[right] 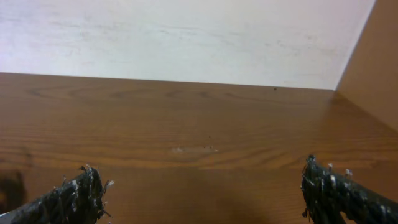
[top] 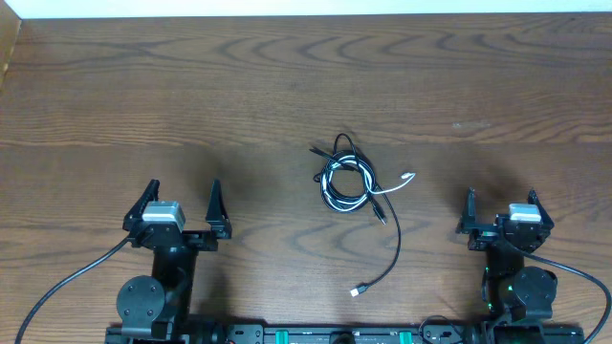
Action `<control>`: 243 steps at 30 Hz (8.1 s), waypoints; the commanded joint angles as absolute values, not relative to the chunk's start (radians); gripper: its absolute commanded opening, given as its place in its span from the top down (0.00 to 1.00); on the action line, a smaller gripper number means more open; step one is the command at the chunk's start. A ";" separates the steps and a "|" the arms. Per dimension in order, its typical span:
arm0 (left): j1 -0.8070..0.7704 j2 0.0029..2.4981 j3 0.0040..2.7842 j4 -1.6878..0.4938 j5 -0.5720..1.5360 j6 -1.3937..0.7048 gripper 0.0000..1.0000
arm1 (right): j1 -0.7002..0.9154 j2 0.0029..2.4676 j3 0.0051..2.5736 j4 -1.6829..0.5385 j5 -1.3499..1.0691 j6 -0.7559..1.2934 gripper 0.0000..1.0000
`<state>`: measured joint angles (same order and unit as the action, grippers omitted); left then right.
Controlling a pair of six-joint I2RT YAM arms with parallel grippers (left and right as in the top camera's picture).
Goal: Untangle cables
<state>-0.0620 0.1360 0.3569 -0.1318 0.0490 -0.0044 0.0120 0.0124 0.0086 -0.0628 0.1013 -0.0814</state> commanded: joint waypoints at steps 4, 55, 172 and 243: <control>-0.064 0.159 0.410 -0.134 0.041 -0.031 0.04 | 0.020 0.007 0.005 -0.064 0.098 -0.091 0.01; -0.064 0.600 0.949 -0.577 0.175 -0.058 0.04 | 0.020 0.007 0.005 -0.064 0.098 -0.091 0.01; -0.656 1.757 0.948 -0.297 -0.046 -0.570 0.92 | 0.020 0.007 0.005 -0.064 0.098 -0.091 0.01; -0.656 1.319 0.934 -0.492 0.123 -0.694 0.92 | 0.020 0.007 0.006 -0.055 0.040 -0.041 0.01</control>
